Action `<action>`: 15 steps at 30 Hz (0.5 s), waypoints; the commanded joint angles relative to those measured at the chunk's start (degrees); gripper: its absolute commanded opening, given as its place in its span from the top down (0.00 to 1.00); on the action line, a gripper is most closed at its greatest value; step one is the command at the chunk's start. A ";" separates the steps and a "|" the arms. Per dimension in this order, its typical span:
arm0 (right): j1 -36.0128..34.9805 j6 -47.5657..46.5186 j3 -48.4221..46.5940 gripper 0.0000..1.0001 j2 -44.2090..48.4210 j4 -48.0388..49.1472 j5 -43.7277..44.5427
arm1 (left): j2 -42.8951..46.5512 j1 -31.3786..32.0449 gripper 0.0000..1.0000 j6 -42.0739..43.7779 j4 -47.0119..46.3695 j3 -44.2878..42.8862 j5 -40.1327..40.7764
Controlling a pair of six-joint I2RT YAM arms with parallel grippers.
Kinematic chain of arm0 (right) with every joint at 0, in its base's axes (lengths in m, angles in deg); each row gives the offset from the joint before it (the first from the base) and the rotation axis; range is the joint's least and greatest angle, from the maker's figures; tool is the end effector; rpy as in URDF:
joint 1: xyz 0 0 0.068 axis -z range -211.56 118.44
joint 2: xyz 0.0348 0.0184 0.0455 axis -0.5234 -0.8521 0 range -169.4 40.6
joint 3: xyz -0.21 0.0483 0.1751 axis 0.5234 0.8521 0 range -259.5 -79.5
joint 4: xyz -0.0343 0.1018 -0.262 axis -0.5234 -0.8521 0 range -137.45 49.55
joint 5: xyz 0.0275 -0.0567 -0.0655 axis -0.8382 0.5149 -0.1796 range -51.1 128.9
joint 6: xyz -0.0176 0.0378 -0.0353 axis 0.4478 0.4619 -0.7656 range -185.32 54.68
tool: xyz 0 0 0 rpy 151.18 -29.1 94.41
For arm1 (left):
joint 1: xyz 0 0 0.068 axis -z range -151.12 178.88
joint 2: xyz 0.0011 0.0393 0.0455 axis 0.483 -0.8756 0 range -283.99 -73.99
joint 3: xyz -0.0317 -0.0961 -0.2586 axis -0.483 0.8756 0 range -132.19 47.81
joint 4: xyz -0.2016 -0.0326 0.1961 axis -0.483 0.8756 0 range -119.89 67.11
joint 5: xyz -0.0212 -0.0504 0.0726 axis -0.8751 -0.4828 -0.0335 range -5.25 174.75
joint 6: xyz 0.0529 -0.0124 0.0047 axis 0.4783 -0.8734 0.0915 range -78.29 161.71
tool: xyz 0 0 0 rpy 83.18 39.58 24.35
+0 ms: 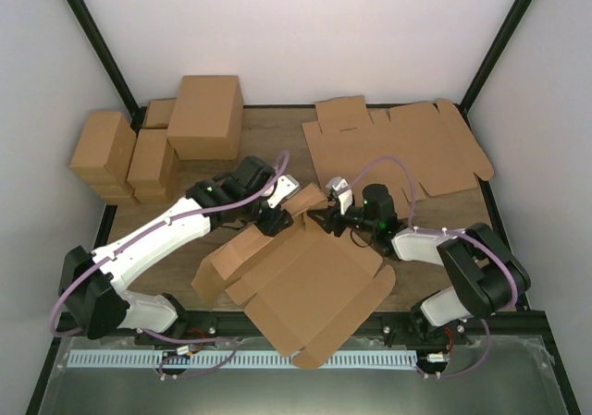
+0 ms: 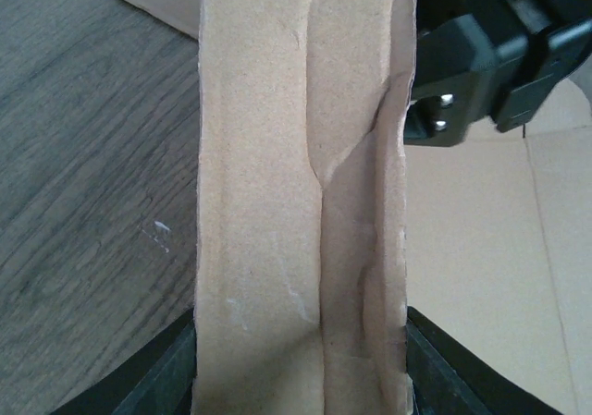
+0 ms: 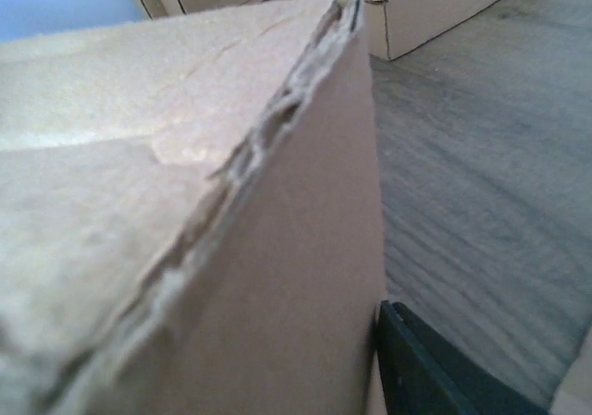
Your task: Fold the paper box
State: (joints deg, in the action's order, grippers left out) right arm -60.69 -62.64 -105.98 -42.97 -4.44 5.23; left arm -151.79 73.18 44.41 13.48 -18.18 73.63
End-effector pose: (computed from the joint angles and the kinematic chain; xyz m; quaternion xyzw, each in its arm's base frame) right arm 0.2376 0.1557 0.1508 -0.3401 0.7308 0.3781 0.4554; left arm 0.2101 -0.2149 0.2902 0.4053 0.8593 -0.1922 0.2457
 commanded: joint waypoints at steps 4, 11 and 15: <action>-4.69 2.55 -1.00 0.68 -1.81 7.72 14.50 | 0.11 0.51 0.48 -2.30 -0.17 -2.30 -6.42; -5.82 5.41 -0.46 0.91 -2.56 8.56 21.52 | -0.33 0.29 0.48 -3.71 -0.25 -2.28 -6.36; -8.21 4.54 -0.65 0.98 -2.65 6.86 28.72 | -0.28 0.04 0.48 -5.20 -0.93 -2.51 -7.68</action>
State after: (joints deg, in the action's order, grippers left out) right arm -66.85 -59.67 -105.78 -45.06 0.45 25.38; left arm -151.82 72.85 39.60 13.02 -19.17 73.00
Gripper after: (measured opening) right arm 0.060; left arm 0.525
